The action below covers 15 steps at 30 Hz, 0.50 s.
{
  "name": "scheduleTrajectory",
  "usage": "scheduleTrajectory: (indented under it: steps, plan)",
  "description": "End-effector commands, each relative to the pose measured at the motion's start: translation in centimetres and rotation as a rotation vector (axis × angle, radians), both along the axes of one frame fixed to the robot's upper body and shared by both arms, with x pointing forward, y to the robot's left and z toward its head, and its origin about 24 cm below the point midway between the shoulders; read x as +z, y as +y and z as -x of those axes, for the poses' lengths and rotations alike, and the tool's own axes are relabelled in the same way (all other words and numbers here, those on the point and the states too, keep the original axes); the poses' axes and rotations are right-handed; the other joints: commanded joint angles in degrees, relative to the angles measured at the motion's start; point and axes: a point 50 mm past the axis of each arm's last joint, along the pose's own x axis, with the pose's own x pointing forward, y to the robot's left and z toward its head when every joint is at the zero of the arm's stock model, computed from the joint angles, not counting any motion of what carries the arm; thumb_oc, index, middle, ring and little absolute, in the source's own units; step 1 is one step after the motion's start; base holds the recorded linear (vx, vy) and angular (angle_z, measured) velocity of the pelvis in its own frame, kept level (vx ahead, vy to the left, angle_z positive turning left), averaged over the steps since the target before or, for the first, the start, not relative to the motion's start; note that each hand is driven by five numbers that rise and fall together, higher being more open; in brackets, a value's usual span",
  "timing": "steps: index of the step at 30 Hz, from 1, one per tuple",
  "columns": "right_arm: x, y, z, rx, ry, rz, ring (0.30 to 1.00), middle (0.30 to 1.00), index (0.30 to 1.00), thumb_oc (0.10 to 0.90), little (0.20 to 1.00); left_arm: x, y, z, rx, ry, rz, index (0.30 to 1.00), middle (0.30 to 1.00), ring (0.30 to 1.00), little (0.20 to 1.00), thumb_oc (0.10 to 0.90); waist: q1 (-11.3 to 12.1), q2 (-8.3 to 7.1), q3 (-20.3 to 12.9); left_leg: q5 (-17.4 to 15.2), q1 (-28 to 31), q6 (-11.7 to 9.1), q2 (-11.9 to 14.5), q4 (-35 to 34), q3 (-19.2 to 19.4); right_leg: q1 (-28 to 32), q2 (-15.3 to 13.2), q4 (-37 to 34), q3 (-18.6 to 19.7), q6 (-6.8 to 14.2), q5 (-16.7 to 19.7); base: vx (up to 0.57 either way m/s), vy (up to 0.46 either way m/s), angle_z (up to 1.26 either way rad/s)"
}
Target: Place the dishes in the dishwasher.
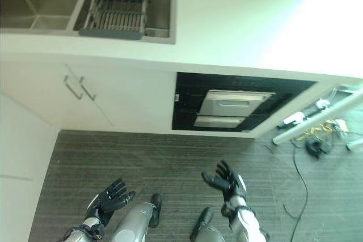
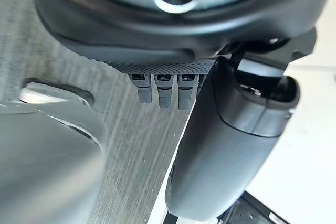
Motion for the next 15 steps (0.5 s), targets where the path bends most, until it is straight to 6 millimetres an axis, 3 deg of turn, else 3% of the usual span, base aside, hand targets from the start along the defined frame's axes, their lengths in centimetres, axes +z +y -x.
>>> scheduleTrajectory:
  steps: [1, 4, 10, 15]
  plan:
    - [4.7, -1.8, -6.2, 0.031, -0.255, 0.116, 0.9, 0.9, 0.9, 0.8, 0.9, 0.6, 1.7, 0.8, -0.013, -0.007, -0.093, 0.9, 0.9, 0.9, 0.9, 0.8, 0.0, 1.01, -1.3, -3.9, 4.2, -4.5, 1.0, -3.8, -3.9, 0.8, 3.6, -2.5, 5.7, 1.1, -4.0, -0.07, -0.17, -0.39]
    - [2.1, -1.9, -4.1, 0.009, -0.129, 0.119, 0.9, 0.9, 0.9, 0.8, 0.9, 0.0, 2.2, 0.5, -0.003, 0.053, -0.094, 0.9, 0.9, 0.9, 0.9, 0.8, -1.3, 0.14, -2.7, -4.4, 5.7, -4.7, 1.3, -3.8, -2.4, 0.4, 4.2, -2.5, 7.5, 1.1, -4.8, -0.03, -0.183, -0.16]
    - [-3.0, -2.4, 1.2, 0.022, 0.225, 0.152, 0.9, 0.9, 0.9, 0.8, 0.9, -1.8, 1.3, 1.1, 0.069, 0.18, -0.068, 0.9, 0.9, 0.9, 0.9, 0.8, -2.5, -0.39, -6.3, -5.2, 9.5, -6.4, 1.6, -3.8, -0.1, 2.8, 4.7, -2.5, 9.3, -0.7, -8.3, 0.02, -0.15, -0.03]
    - [-4.8, -2.0, 4.4, 0.048, 0.378, 0.142, 0.9, 0.9, 0.9, 0.8, 0.9, -2.7, 1.0, 2.6, 0.071, 0.253, -0.08, 0.9, 0.9, 0.9, 0.9, 0.8, -2.9, -0.32, -7.7, -5.9, 12.0, -6.8, 2.1, -3.8, 0.1, 4.7, 4.9, -2.5, 9.1, -1.3, -9.5, 0.06, -0.098, 0.0]
